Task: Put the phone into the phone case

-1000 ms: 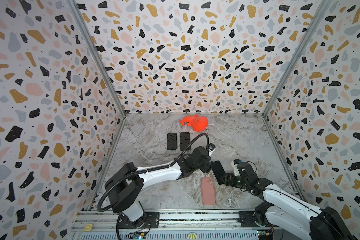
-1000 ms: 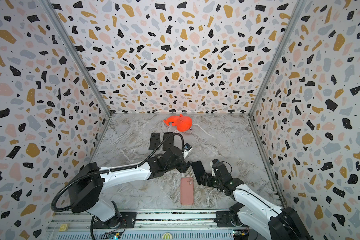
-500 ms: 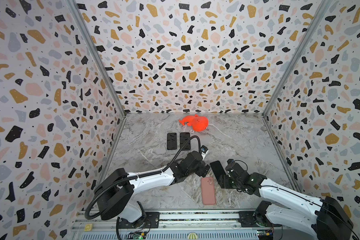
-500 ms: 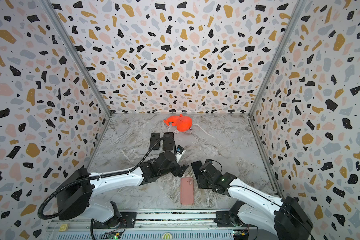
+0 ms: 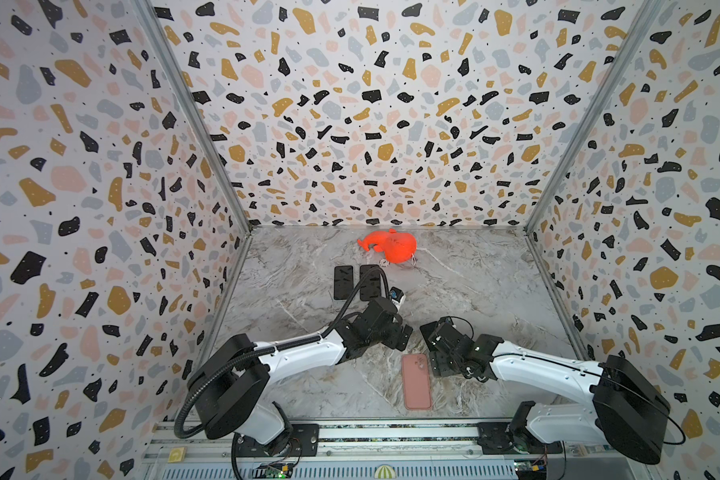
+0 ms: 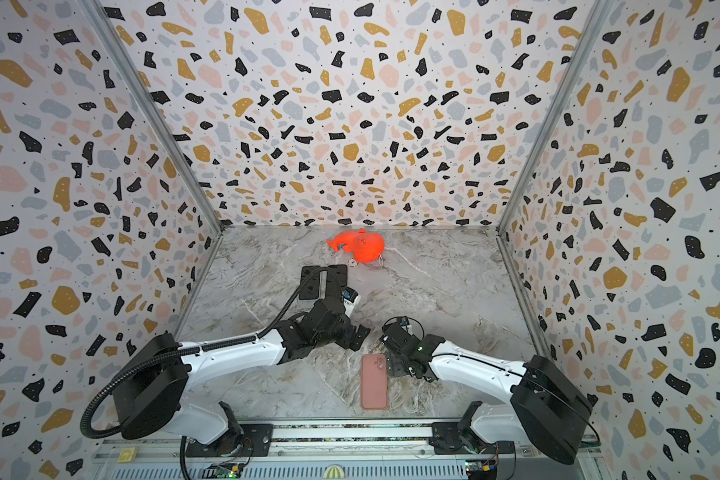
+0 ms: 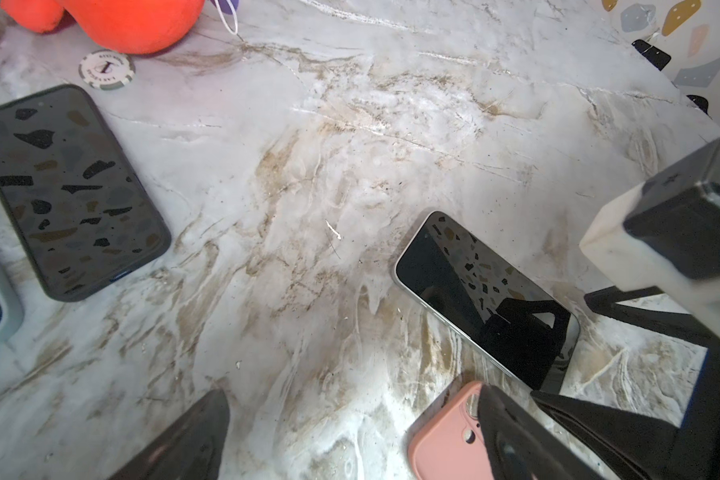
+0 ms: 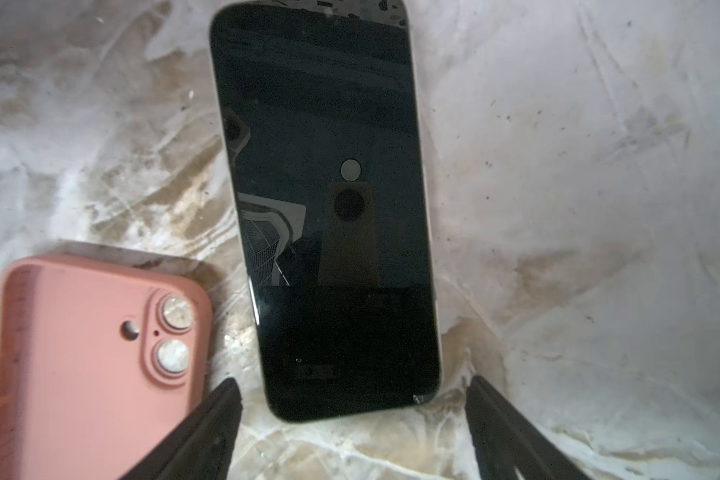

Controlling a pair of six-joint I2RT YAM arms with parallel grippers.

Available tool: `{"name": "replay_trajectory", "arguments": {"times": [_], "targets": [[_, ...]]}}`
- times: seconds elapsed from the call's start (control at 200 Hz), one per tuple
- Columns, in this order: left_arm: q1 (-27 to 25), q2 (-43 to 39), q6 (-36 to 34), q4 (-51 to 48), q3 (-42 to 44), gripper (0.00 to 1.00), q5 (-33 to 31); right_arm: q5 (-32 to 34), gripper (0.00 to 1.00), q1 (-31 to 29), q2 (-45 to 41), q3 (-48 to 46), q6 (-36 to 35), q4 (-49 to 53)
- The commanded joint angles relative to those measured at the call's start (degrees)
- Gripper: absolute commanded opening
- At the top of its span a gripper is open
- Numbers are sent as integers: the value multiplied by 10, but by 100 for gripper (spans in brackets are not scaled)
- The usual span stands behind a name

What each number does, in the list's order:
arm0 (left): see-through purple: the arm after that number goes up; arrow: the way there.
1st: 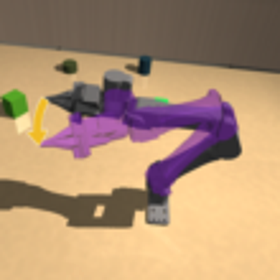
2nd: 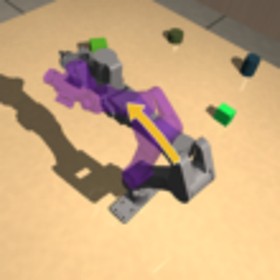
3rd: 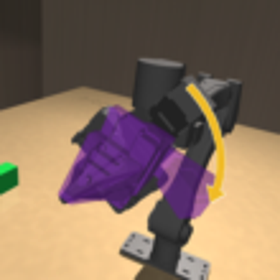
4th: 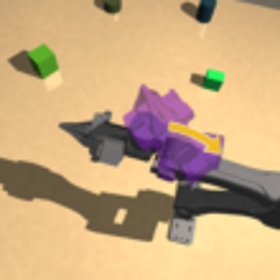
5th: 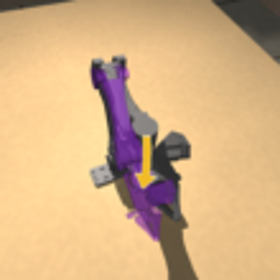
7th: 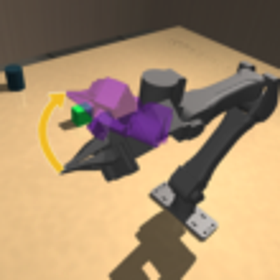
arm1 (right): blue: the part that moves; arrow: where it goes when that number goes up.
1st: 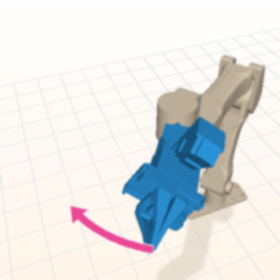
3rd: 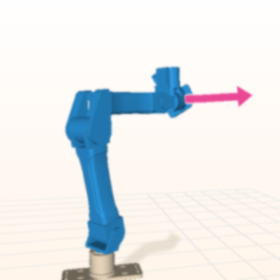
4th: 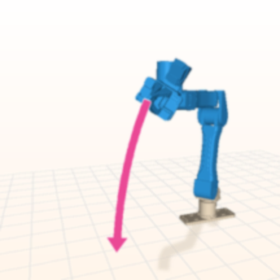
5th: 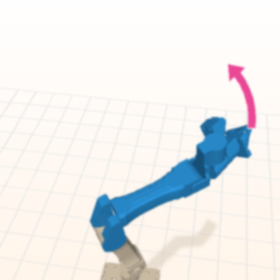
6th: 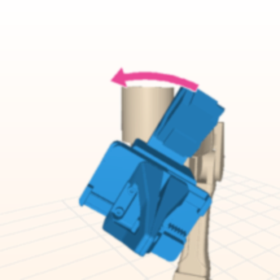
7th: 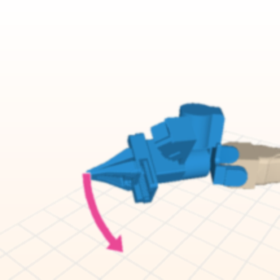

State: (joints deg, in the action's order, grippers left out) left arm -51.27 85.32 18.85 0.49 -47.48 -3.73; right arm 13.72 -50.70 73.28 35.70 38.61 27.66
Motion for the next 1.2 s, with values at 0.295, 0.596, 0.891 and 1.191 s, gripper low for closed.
{"name": "replay_trajectory", "arguments": {"times": [0.295,0.596,0.891,1.191], "targets": [[5,24,14,-2,-17,95,40,-5,87,22,54,8,-46,-58],[10,39,20,-4,-29,95,55,1,75,52,94,7,-35,-61],[20,59,30,-9,-42,94,90,-30,62,68,93,2,-28,-80],[55,117,110,9,-69,86,196,-86,54,91,33,-33,-49,-132]]}}
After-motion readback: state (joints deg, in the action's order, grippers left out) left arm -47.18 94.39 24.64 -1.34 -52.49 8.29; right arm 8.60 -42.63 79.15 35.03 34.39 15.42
